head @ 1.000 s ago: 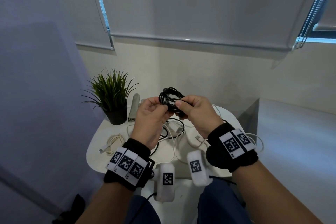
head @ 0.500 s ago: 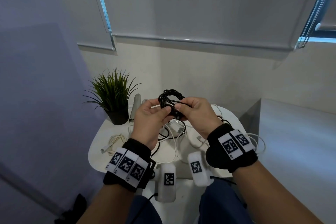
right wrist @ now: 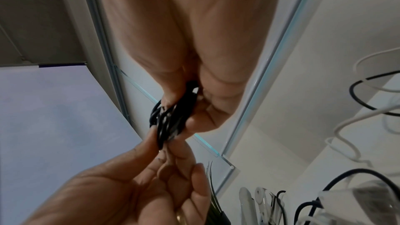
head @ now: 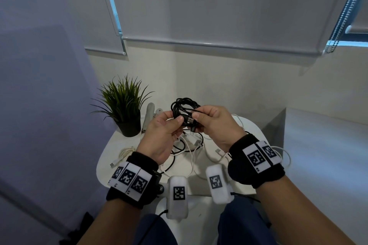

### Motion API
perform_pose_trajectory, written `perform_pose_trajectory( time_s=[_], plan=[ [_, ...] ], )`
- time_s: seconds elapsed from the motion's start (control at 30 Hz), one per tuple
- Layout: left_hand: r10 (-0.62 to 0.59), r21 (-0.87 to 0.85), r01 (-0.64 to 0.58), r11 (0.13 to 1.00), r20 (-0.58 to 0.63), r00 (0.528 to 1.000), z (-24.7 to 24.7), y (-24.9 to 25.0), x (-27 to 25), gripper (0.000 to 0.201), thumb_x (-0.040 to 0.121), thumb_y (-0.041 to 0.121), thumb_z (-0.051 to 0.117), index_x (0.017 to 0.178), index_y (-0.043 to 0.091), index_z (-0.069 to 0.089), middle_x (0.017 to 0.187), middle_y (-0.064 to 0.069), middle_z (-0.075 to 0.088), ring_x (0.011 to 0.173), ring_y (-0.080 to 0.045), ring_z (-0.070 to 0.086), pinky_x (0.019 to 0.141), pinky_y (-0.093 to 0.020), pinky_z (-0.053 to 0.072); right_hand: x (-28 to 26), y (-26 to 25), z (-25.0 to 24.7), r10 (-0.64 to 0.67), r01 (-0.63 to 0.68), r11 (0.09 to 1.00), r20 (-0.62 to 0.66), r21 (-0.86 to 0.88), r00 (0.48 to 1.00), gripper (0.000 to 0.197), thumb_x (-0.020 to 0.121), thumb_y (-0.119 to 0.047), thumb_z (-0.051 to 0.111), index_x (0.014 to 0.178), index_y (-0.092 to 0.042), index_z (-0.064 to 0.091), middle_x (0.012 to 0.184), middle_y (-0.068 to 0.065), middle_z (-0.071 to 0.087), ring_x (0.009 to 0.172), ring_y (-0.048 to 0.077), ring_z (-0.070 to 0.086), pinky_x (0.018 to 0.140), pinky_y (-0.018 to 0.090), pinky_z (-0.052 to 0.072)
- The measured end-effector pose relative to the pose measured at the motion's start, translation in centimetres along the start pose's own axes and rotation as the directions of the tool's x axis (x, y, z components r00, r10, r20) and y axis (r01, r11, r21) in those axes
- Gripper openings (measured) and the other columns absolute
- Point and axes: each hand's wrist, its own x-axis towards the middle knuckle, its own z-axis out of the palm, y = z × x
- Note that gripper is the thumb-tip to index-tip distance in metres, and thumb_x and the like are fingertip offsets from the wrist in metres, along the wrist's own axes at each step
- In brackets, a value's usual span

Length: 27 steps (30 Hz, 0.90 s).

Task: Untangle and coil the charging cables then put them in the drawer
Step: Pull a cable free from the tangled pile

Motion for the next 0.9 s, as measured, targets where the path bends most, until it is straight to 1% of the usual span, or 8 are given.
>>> perform_pose_trajectory(
  time_s=[0.1,0.27,0.47,0.57,0.67,0.77,0.83,0.9],
  plan=[
    [0.012,-0.055,-0.011,0.998,0.016,1.0,0.0,0.0,-0.1,0.033,0.085,0.005,0.055,0.117,0.001,0.05,0.099,-0.014,0.065,0.089,-0.02,0.06,0.086,-0.03,0.047,0.0,-0.1,0.1,-0.018,0.018,1.0,0.001,-0.002,1.0,0.021,0.092,0.001,0.052,0.08,-0.008,0.066,0.07,0.006,0.064,0.062,0.017,0.059,0.058,0.025,0.051],
    [0.034,-0.105,-0.028,0.994,0.05,0.998,-0.1,0.1,-0.1,0.032,0.078,0.009,0.059,0.11,0.002,0.054,0.095,-0.013,0.067,0.089,-0.02,0.063,0.091,-0.034,0.048,0.1,-0.1,0.1,-0.074,0.073,0.995,-0.018,-0.065,0.997,0.02,0.09,0.002,0.057,0.081,-0.011,0.07,0.069,0.005,0.066,0.059,0.01,0.061,0.055,0.019,0.049],
    [0.069,-0.096,-0.067,0.993,0.011,0.998,0.2,0.1,-0.2,0.038,0.076,0.014,0.062,0.111,-0.002,0.057,0.095,-0.012,0.067,0.086,-0.017,0.063,0.085,-0.027,0.051,0.3,-0.5,0.0,-0.134,0.129,0.969,-0.011,-0.21,0.991,0.024,0.088,-0.001,0.06,0.084,-0.019,0.074,0.07,0.001,0.067,0.063,0.012,0.06,0.061,0.023,0.051],
    [0.036,-0.017,-0.037,0.999,-0.018,0.999,0.4,0.4,-0.2,0.027,0.081,0.016,0.062,0.103,0.001,0.061,0.091,-0.01,0.067,0.082,-0.016,0.061,0.079,-0.025,0.05,0.1,-0.3,-0.3,-0.15,0.154,0.914,0.038,-0.375,0.988,0.024,0.09,-0.006,0.059,0.092,-0.024,0.075,0.066,-0.007,0.065,0.06,0.007,0.055,0.063,0.023,0.047],
    [0.005,0.056,-0.003,0.998,-0.032,0.999,0.5,0.8,-0.2,0.013,0.091,0.017,0.056,0.089,0.008,0.065,0.082,-0.004,0.07,0.077,-0.013,0.063,0.077,-0.024,0.047,-0.3,-0.6,-0.2,-0.141,0.188,0.858,0.133,-0.478,0.981,0.021,0.092,-0.013,0.059,0.104,-0.02,0.074,0.076,0.003,0.063,0.065,0.008,0.054,0.069,0.026,0.046],
    [-0.021,0.069,0.026,0.997,-0.063,0.998,0.6,1.1,-0.3,0.025,0.095,0.02,0.052,0.077,0.017,0.068,0.073,0.002,0.07,0.07,-0.008,0.063,0.074,-0.024,0.044,-0.6,-0.8,0.2,-0.116,0.18,0.882,0.169,-0.435,0.979,0.019,0.091,-0.022,0.059,0.103,-0.025,0.074,0.091,0.018,0.061,0.08,0.021,0.061,0.082,0.041,0.051],
    [-0.032,0.065,0.037,0.997,-0.07,0.997,0.7,1.3,-0.3,0.03,0.094,0.02,0.053,0.072,0.019,0.072,0.072,0.002,0.068,0.073,-0.009,0.062,0.083,-0.03,0.042,-0.6,-0.8,0.6,-0.077,0.12,0.925,0.131,-0.361,0.988,0.023,0.086,-0.037,0.055,0.098,-0.034,0.074,0.101,0.019,0.063,0.089,0.03,0.064,0.085,0.053,0.053],
    [-0.052,0.092,0.058,0.994,-0.058,0.997,0.7,1.3,-0.3,0.038,0.095,0.022,0.052,0.065,0.022,0.074,0.07,0.005,0.067,0.075,-0.009,0.06,0.091,-0.033,0.038,-0.4,-0.5,0.7,-0.072,0.094,0.943,0.08,-0.32,0.994,0.023,0.084,-0.037,0.054,0.093,-0.035,0.075,0.102,0.016,0.068,0.092,0.03,0.066,0.087,0.052,0.053]
  ],
)
